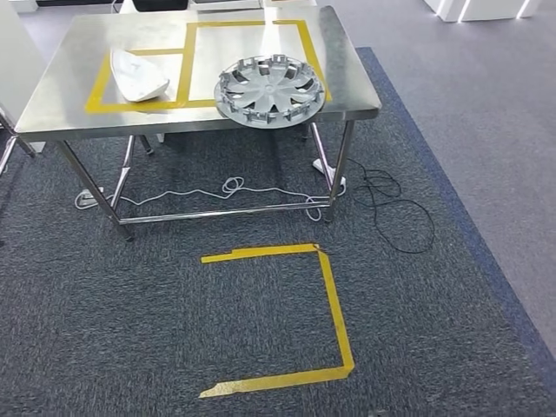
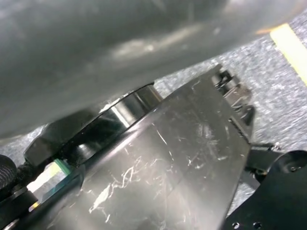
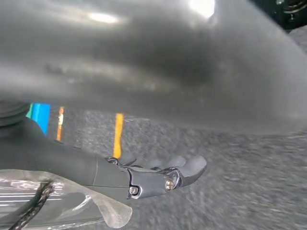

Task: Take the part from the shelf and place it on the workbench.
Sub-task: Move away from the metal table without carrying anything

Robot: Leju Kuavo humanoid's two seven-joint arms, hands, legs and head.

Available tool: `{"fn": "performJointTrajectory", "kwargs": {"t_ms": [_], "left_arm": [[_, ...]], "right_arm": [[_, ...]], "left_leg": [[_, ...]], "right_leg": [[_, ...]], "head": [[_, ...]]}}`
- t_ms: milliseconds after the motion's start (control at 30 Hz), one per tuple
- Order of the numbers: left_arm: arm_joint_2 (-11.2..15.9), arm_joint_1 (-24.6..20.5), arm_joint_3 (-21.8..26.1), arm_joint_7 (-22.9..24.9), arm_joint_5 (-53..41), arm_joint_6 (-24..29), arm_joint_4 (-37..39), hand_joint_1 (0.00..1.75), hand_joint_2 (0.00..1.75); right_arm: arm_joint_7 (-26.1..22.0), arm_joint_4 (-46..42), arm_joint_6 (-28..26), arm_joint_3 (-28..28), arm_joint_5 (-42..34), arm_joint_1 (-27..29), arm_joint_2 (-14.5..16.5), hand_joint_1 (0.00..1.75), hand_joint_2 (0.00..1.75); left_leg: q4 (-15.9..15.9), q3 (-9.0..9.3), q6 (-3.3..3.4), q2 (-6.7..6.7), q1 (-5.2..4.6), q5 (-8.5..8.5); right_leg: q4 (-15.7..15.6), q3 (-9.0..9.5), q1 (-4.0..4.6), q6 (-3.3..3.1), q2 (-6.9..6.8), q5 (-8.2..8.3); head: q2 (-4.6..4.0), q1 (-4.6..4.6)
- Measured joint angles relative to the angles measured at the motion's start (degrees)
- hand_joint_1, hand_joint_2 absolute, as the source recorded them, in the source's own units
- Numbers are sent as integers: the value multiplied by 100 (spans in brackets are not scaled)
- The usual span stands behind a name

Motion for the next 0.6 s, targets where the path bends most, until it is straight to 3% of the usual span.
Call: {"fn": "performJointTrajectory", "kwargs": {"t_ms": [33, 67, 100, 133, 167, 200, 233, 300, 333, 367, 433, 467, 500, 533, 567, 600], "left_arm": [[0, 0, 0, -4, 0, 0, 0, 0, 0], [-1, -1, 0, -10, 0, 0, 0, 0, 0], [-2, -5, 0, -15, 0, 0, 0, 0, 0], [-4, -9, 0, -21, 0, 0, 0, 0, 0], [-6, -13, 0, -26, 1, 0, 0, 0, 0], [-7, -19, 0, -30, 1, -1, 0, 0, 0], [-8, -22, 0, -32, 2, -1, 0, 0, 0], [-5, -13, 0, -34, 2, -2, 0, 0, 0], [-3, -3, 0, -33, 2, -2, 0, 0, 0], [1, 9, 0, -33, 2, -2, 0, 0, 0], [7, 16, 0, -33, 2, -1, 0, 0, 0], [10, 16, 0, -34, 2, -1, 0, 0, 0], [11, 15, 0, -36, 3, 0, 0, 0, 0], [13, 14, 0, -38, 8, 3, 0, 0, 0], [14, 15, 0, -40, 16, 12, 0, 0, 0], [14, 14, 0, -40, 26, 33, 0, 0, 0]], "right_arm": [[0, 1, 0, -1, 6, -2, 0, 0, 0], [0, 0, 0, -3, 11, -6, 0, 0, 0], [1, -1, -1, -5, 17, -17, 0, 0, 0], [1, -1, -1, -8, 23, -33, 0, 0, 0], [2, -2, -1, -11, 28, -52, 0, 0, 0], [3, -2, 0, -16, 31, -65, 0, 0, 0], [4, -1, 0, -21, 33, -68, 0, 0, 0], [14, 9, 3, -32, 34, -58, 7, 0, 0], [21, 14, 3, -36, 34, -52, 11, 0, 0], [27, 19, 3, -39, 34, -48, 15, 0, 0], [31, 20, 3, -45, 39, -44, 15, 0, 0], [31, 20, 6, -47, 43, -43, 15, 0, 0], [31, 20, 8, -49, 49, -44, 15, 0, 0], [30, 20, 8, -51, 56, -44, 15, 0, 0], [29, 20, 4, -55, 62, -45, 15, 0, 0], [29, 20, -6, -65, 67, -45, 15, 0, 0]], "left_leg": [[21, -124, -12, 6, 0, 82], [50, -249, -28, 9, 3, 161], [86, -359, -51, 9, 5, 236], [127, -448, -77, 6, 0, 303], [159, -510, -107, 7, -8, 372], [172, -541, -135, 9, -13, 441], [163, -560, -167, 12, -14, 515], [140, -598, -237, 2, 6, 565], [220, -632, -275, -9, 16, 404], [415, -676, -309, -20, 26, 114], [1102, -759, -361, -25, 43, -586], [1480, -775, -376, -25, 47, -775], [1757, -747, -382, -26, 49, -797], [1890, -661, -377, -27, 50, -671], [1858, -519, -362, -28, 49, -473], [1612, -271, -329, -31, 45, -315]], "right_leg": [[53, 108, -1, 9, 0, 170], [-96, 320, -2, 12, 0, 379], [-434, 633, -4, 8, 2, 494], [-917, 1016, -1, -2, 6, 488], [-1391, 1340, 4, -30, 10, 375], [-1741, 1552, 11, -62, 14, 243], [-1924, 1634, 27, -103, 15, 173], [-1933, 1520, 26, -207, -9, 243], [-1922, 1443, 23, -262, -27, 317], [-1922, 1354, 14, -307, -45, 403], [-1907, 1162, 20, -349, -60, 566], [-1889, 1061, 24, -350, -64, 644], [-1863, 954, 27, -346, -68, 712], [-1828, 838, 30, -339, -71, 779], [-1791, 729, 33, -331, -73, 837], [-1755, 619, 37, -319, -74, 894]], "head": [[0, 1], [0, 1], [1, 3], [1, 11], [1, 14], [1, 12], [0, 13], [1, -3], [1, -10], [1, -25], [0, -42], [0, -45], [0, -44], [0, -45], [0, -45], [0, -45]]}}
